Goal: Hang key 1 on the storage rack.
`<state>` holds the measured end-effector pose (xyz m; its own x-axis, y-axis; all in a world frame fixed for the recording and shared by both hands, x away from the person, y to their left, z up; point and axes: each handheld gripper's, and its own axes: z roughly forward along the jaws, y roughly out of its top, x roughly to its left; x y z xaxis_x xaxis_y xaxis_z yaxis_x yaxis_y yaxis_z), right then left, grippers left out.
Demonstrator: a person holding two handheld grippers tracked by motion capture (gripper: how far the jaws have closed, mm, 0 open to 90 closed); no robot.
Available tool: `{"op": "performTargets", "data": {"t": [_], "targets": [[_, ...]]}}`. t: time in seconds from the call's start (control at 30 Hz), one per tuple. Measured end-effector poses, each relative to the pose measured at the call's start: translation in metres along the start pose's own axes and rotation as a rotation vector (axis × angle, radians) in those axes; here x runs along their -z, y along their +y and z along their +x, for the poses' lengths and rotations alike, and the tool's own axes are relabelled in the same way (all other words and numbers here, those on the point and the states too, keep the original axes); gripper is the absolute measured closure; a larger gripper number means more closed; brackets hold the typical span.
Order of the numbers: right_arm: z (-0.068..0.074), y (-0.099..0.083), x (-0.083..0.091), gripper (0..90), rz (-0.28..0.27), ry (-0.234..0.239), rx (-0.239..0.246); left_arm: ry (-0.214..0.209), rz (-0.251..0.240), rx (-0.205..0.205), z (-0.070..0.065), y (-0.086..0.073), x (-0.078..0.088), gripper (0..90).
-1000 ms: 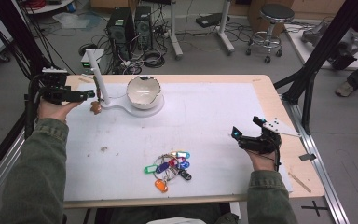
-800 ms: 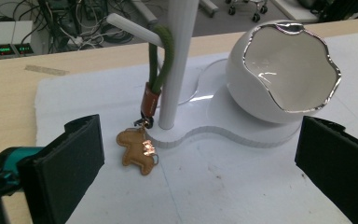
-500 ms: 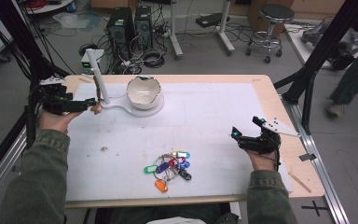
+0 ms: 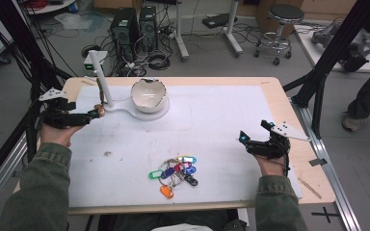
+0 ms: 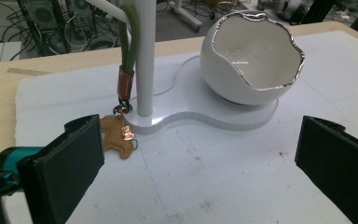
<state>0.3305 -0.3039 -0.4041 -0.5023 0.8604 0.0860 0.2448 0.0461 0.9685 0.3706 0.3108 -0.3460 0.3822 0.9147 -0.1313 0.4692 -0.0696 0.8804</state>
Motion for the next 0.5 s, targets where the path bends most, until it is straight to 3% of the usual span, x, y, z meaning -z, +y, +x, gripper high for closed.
{"op": "performTargets", "data": {"t": [0.5], "targets": [[0.000, 0.000, 0.000, 0.6, 0.007, 0.001, -0.001, 0.002, -0.053, 0.012, -0.005, -0.026, 0.014, 1.7]]}}
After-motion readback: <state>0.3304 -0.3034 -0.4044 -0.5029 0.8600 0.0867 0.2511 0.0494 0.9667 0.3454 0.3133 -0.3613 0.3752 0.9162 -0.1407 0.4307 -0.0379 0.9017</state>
